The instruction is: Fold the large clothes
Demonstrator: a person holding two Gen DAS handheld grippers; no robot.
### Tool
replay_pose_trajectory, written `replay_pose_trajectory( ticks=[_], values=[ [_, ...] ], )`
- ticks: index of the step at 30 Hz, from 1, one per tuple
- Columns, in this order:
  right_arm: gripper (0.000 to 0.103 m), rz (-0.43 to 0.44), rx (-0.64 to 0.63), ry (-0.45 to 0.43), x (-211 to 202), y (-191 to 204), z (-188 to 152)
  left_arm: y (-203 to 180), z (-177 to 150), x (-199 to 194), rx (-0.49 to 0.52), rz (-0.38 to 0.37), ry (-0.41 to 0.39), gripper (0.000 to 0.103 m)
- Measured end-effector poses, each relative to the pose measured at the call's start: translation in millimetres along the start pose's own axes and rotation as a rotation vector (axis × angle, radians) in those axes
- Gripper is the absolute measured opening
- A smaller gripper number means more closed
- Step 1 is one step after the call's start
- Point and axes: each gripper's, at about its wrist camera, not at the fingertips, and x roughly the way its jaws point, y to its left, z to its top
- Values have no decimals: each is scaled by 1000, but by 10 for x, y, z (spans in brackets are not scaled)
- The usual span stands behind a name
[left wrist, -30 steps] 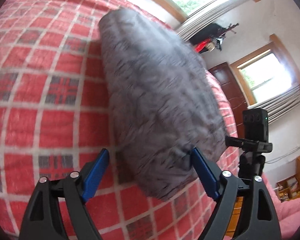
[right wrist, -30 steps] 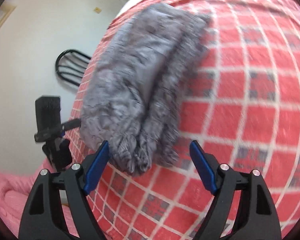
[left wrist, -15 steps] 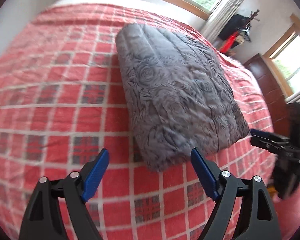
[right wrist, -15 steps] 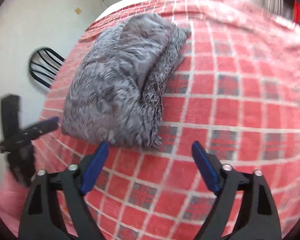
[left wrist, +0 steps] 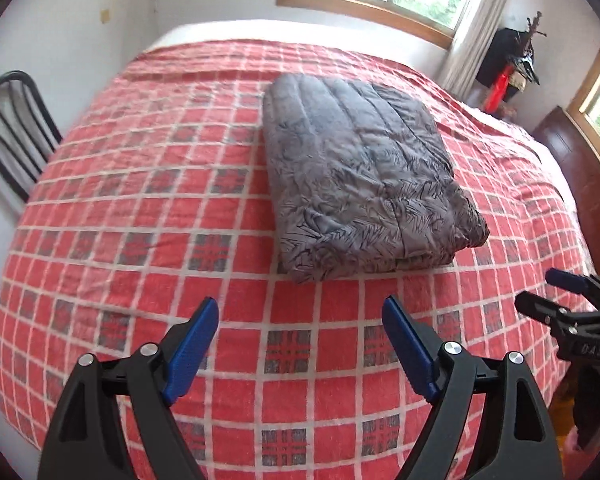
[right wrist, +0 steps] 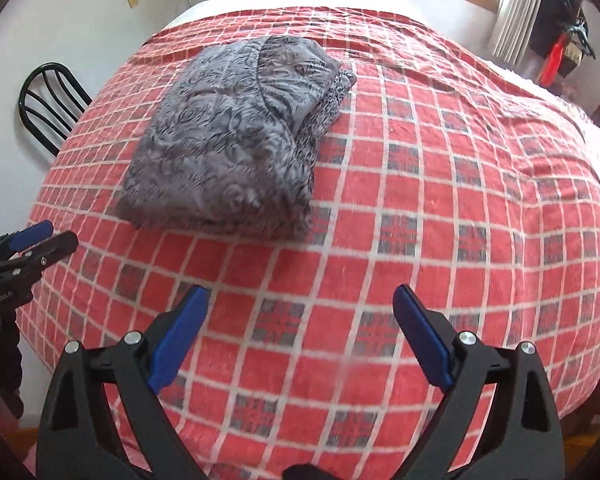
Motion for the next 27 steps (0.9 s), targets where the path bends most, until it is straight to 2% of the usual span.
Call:
replay_pose_trajectory(
  ticks=[8, 27],
  values=[
    [93, 4, 4, -12, -237, 52, -158, -40, -179, -181, 14, 18, 17, 84],
    [93, -19, 10, -29, -347, 132, -347, -107, -408, -402, 25, 50, 8, 84]
  ],
)
